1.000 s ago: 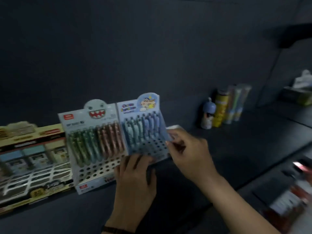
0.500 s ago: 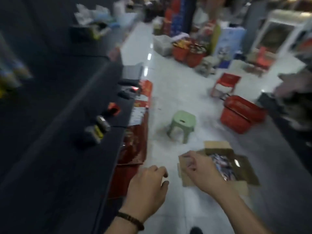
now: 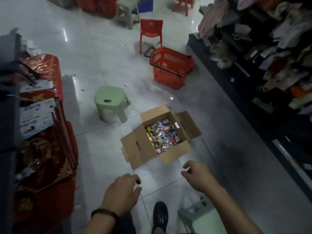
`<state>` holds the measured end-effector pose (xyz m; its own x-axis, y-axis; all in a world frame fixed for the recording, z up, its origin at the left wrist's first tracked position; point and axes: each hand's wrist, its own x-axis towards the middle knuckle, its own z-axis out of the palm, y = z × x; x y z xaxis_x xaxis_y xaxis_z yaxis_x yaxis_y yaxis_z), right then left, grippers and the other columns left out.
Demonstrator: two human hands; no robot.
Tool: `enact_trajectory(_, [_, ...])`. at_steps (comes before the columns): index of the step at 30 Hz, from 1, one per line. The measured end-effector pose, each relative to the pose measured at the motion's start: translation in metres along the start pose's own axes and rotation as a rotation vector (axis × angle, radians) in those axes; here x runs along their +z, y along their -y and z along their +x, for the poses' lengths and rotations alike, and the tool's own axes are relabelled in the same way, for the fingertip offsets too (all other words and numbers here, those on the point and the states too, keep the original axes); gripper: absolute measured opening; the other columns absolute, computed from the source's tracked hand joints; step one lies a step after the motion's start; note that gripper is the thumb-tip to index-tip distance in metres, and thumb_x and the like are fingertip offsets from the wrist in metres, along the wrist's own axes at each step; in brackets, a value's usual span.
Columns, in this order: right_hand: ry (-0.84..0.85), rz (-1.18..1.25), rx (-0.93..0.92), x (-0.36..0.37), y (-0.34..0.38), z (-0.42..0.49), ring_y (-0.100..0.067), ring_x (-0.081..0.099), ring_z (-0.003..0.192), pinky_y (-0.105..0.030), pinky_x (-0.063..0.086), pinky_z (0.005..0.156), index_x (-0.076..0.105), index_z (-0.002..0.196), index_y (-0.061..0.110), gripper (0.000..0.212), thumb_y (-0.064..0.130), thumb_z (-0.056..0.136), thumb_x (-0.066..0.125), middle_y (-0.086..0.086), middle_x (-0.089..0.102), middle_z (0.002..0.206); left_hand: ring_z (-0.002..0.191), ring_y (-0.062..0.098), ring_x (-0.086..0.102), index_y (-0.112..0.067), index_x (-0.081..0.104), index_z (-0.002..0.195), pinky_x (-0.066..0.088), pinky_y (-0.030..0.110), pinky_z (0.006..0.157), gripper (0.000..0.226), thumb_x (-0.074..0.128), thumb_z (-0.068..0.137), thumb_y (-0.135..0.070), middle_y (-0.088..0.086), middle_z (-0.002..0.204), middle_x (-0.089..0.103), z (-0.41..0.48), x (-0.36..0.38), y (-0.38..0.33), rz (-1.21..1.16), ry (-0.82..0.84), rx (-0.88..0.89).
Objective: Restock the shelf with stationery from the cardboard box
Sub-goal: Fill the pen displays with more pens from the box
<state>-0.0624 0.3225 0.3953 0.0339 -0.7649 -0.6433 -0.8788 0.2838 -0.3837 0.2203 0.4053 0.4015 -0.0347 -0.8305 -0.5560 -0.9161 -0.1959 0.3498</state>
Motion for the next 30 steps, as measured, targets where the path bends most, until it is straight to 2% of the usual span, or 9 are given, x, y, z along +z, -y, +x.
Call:
enact_trajectory(4, [0.031,-0.004,0.062,-0.001,-0.001,0.097,-0.016,0.066,0.093,-0.037,0.060,0.087,0.068,0.125,0.022,0.031,0.040,0.100,0.067,0.001,0.070,0.105,0.102,0.011,0.060,-0.038,0.063,0.117,0.056,0.031,0.088,0.018,0.058,0.101,-0.045,-0.015,0.111,0.062,0.111,0.004,-0.016,-0.054,0.046,0.035])
enact_trajectory(8, [0.046,-0.013,0.110,0.018,-0.012,0.207,-0.016,0.065,0.098,-0.036,0.058,0.087,0.068,0.126,0.023,0.032,0.040,0.099,0.066,0.000,0.069,0.110,0.106,0.013,0.061,-0.036,0.062,0.123,0.055,0.032,0.087,0.023,0.059,0.101,-0.043,-0.010,0.122,0.063,0.238,0.028,-0.005,-0.111,0.082,0.019])
enact_trajectory(11, [0.060,-0.004,0.120,0.044,-0.024,0.301,-0.016,0.063,0.099,-0.031,0.051,0.081,0.067,0.126,0.022,0.032,0.039,0.098,0.066,0.000,0.067,0.114,0.115,0.021,0.058,-0.030,0.059,0.128,0.055,0.039,0.092,0.028,0.059,0.102,-0.040,-0.003,0.128,0.058,0.332,0.063,0.010,-0.121,0.120,-0.017])
enact_trajectory(13, [0.080,0.018,0.112,0.069,-0.037,0.372,-0.020,0.063,0.100,-0.034,0.054,0.084,0.066,0.124,0.019,0.031,0.034,0.097,0.066,-0.003,0.068,0.114,0.117,0.024,0.055,-0.027,0.058,0.127,0.055,0.041,0.093,0.027,0.062,0.101,-0.035,0.000,0.128,0.055,0.393,0.098,0.018,-0.154,0.138,-0.051])
enact_trajectory(16, [0.092,0.047,0.110,0.117,-0.063,0.478,-0.027,0.067,0.099,-0.033,0.051,0.077,0.064,0.123,0.017,0.030,0.025,0.094,0.068,-0.008,0.070,0.108,0.119,0.026,0.052,-0.028,0.054,0.122,0.054,0.043,0.094,0.029,0.065,0.096,-0.022,0.001,0.127,0.053,0.478,0.160,0.031,-0.177,0.144,-0.093])
enact_trajectory(20, [0.119,-0.010,0.114,0.192,-0.102,0.614,-0.032,0.057,0.129,-0.037,0.050,0.102,0.048,0.147,0.013,0.067,0.026,0.090,0.080,-0.013,0.056,0.141,0.142,0.028,0.033,-0.027,0.040,0.144,0.046,0.043,0.111,0.062,0.073,0.092,-0.021,0.004,0.150,0.037,0.573,0.245,0.045,-0.198,0.067,-0.202])
enact_trajectory(24, [0.084,-0.096,0.135,0.262,-0.133,0.708,-0.034,0.046,0.136,-0.041,0.044,0.110,0.038,0.151,0.008,0.085,0.031,0.085,0.087,-0.016,0.043,0.148,0.154,0.037,0.019,-0.024,0.019,0.161,0.045,0.048,0.112,0.102,0.084,0.084,-0.027,0.012,0.172,0.007,0.630,0.325,0.059,-0.197,-0.068,-0.337])
enact_trajectory(27, [0.062,-0.091,0.134,0.306,-0.145,0.739,-0.036,0.044,0.138,-0.046,0.046,0.112,0.036,0.149,0.009,0.099,0.040,0.076,0.094,-0.016,0.036,0.150,0.149,0.042,0.020,-0.022,0.027,0.160,0.051,0.051,0.103,0.106,0.090,0.074,-0.019,0.016,0.172,0.004,0.642,0.363,0.062,-0.194,-0.193,-0.337])
enact_trajectory(30, [0.017,-0.175,0.099,0.336,-0.153,0.746,-0.038,0.047,0.133,-0.050,0.046,0.109,0.036,0.146,0.010,0.100,0.049,0.073,0.092,-0.016,0.039,0.146,0.154,0.043,0.016,-0.023,0.032,0.159,0.048,0.056,0.111,0.103,0.090,0.074,-0.018,0.015,0.174,0.001,0.644,0.381,0.064,-0.209,-0.238,-0.353])
